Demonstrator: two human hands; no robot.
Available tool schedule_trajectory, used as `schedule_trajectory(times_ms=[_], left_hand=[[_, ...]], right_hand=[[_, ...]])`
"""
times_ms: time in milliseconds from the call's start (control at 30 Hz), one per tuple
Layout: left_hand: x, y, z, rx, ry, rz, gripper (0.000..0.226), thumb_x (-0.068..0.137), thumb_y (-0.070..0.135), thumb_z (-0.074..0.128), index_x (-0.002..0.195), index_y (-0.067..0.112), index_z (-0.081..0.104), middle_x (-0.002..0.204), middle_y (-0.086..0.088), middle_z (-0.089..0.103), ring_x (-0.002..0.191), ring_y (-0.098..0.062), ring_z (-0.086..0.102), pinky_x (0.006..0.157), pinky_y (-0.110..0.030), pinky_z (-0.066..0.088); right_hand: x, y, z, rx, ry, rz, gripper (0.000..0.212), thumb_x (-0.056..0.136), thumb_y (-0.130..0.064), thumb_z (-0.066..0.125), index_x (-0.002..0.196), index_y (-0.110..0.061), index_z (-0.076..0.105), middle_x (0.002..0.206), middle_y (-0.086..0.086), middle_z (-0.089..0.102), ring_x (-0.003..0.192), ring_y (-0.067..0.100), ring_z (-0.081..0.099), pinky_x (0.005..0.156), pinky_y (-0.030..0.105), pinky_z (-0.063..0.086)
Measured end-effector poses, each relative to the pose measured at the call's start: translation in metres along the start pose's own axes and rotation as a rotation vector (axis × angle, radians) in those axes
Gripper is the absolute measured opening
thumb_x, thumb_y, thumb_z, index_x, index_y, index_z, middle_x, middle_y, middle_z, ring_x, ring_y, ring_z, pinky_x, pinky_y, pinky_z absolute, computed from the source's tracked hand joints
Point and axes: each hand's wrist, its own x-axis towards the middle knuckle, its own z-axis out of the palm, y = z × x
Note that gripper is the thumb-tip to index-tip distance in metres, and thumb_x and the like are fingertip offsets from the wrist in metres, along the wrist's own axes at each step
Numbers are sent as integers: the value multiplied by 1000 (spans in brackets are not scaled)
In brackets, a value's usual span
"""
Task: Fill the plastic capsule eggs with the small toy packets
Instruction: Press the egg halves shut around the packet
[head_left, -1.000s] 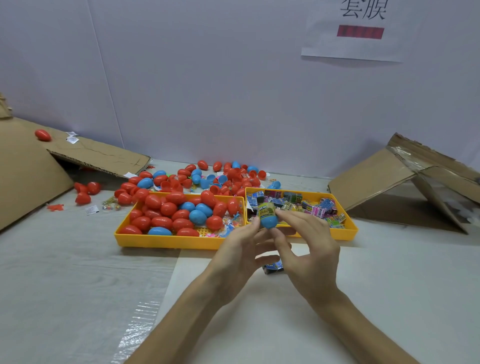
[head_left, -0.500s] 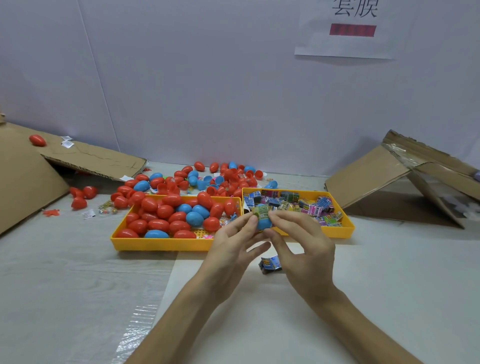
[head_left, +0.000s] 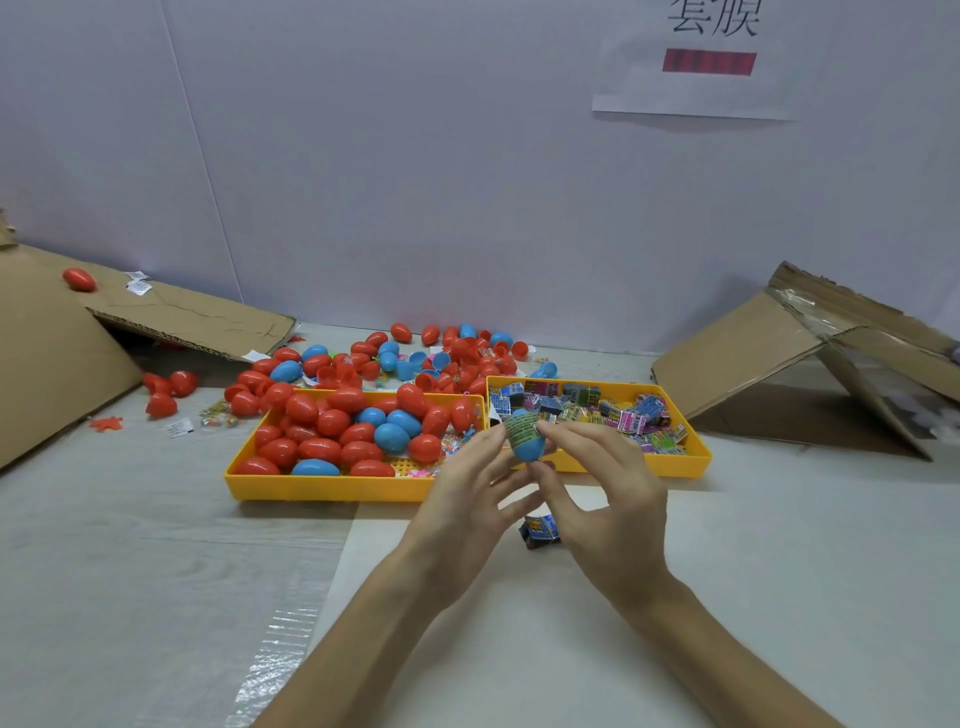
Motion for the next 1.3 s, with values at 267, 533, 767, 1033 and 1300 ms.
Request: schedule_trajectory(times_ms=[267,533,767,1033,1300], left_hand=[[0,1,-1,-28,14,53,38,92,23,64,127,8,64,124,-15,71,110,-23,70,86,-29,58],[1,0,-1,106,115,142,45,85,30,69,126,15,64,118,-18,71,104,-28,72,81,-29,58],[3,-4,-2,256,154,240,38,76,37,74,111,24,72,99,-6,76,98,-25,73,76,-27,59],[2,-4,-1,468,148,315,31,83,38,72,112,27,68,89,2,76,85,-16,74,71,-23,59],[-1,2,-3,662,41,352,41,89,16,77,117,43,66,94,8,76,91,-8,72,78,-18,56]], right_hand=[[2,-2,-2,76,3,56,25,86,-17,74,109,-6,76,107,0,74,103,17,69,85,45,57],[6,1,-4,63,23,31,9,86,-12,75,93,-7,78,94,-2,76,91,15,72,76,46,57],[6,8,-6,-43,23,-62,6,87,-13,74,88,-7,76,89,0,75,87,13,68,78,35,53],[8,8,-7,-97,-23,-119,12,90,-14,62,82,-6,68,80,3,67,78,16,59,72,31,48],[10,11,-8,-79,-41,-89,12,90,-13,58,82,-6,61,78,3,60,75,16,53,70,23,44]])
